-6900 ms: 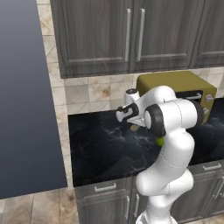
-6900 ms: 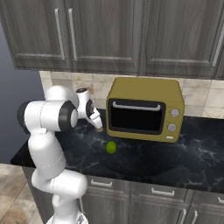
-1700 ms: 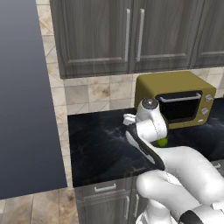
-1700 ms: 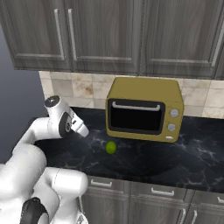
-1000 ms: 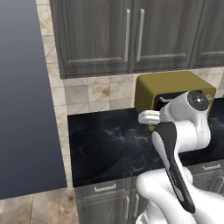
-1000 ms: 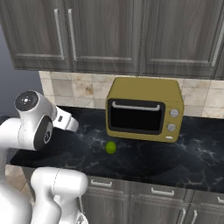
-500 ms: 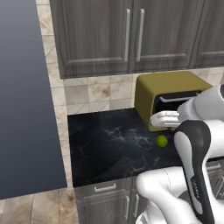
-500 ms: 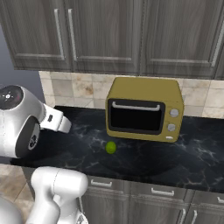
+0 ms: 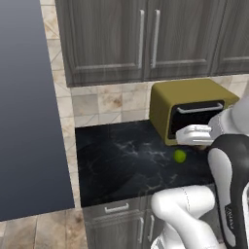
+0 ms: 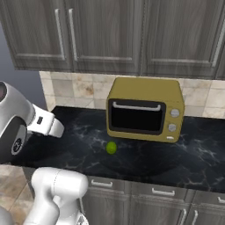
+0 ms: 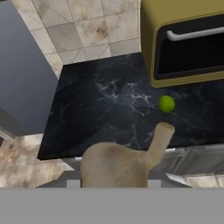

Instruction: Place the beer on the top shelf of the fridge to keep it out of children's reach, and place the lime and garlic on lower shelves for easy access.

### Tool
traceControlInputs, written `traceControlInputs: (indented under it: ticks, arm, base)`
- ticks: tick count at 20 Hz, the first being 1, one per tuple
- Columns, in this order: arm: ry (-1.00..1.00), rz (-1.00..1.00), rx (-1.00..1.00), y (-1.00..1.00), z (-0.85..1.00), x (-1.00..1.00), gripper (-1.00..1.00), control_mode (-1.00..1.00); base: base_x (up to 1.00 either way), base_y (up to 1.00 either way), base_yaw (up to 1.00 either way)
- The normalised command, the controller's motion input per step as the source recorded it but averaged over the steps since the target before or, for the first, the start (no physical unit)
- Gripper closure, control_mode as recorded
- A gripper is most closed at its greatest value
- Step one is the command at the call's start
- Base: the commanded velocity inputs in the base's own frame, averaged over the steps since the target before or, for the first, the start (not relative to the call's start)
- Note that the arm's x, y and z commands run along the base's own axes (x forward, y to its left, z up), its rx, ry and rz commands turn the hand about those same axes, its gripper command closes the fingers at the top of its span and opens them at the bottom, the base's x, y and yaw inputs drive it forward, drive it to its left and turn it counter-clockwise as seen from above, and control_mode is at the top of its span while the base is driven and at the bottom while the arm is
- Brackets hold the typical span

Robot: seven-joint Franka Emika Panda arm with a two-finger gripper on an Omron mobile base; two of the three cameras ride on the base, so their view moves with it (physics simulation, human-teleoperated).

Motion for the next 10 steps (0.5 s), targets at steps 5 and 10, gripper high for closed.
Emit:
traceControlInputs:
  ticks: [5, 10]
  arm:
    - [0.0, 0.0, 0.0, 0.0, 0.0, 0.0, 1.0, 1.0]
    - [0.0, 0.0, 0.0, 0.0, 0.0, 0.0, 1.0, 1.0]
  base:
    - [-0.56, -0.11, 0.0]
    - [-0.19, -0.54, -0.01]
